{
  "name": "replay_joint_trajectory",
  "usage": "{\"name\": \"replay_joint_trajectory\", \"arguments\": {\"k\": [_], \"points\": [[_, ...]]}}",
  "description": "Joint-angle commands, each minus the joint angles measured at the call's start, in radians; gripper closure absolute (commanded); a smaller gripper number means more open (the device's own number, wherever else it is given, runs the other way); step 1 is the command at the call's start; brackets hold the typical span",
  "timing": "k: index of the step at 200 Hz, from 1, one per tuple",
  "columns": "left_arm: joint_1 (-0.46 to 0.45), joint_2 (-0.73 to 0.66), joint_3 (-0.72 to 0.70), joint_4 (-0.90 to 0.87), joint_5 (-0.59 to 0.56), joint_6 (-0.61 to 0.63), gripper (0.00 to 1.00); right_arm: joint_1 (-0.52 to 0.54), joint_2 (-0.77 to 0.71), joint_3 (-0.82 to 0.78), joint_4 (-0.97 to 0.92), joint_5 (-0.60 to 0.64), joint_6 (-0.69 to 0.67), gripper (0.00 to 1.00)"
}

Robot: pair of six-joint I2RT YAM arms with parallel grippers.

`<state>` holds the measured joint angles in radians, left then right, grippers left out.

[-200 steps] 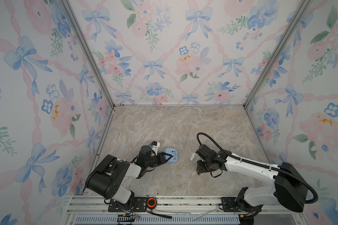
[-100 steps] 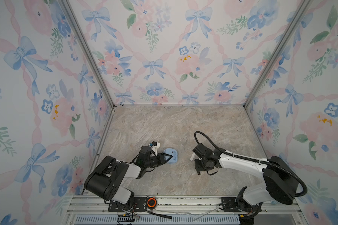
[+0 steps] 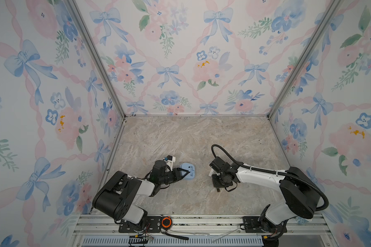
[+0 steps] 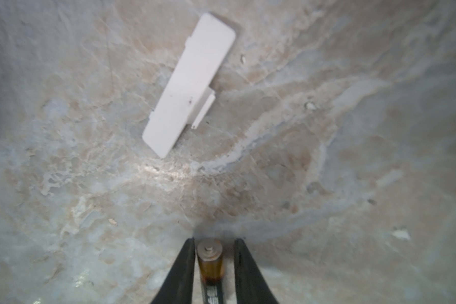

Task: Insert the battery into the alarm
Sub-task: Pick up the battery at the center of the board, then install the battery in the alarm.

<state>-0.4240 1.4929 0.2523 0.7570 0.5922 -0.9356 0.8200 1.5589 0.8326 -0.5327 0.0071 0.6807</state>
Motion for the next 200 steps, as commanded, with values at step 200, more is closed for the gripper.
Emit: {"name": "replay_joint_trajectory", "arguments": {"k": [200], "points": [[-0.013,0.002,-0.019,-0.131,-0.021,0.025,1.00,0.074,-0.305,-0.222,0.881,0.136,0.299,1.00]]}}
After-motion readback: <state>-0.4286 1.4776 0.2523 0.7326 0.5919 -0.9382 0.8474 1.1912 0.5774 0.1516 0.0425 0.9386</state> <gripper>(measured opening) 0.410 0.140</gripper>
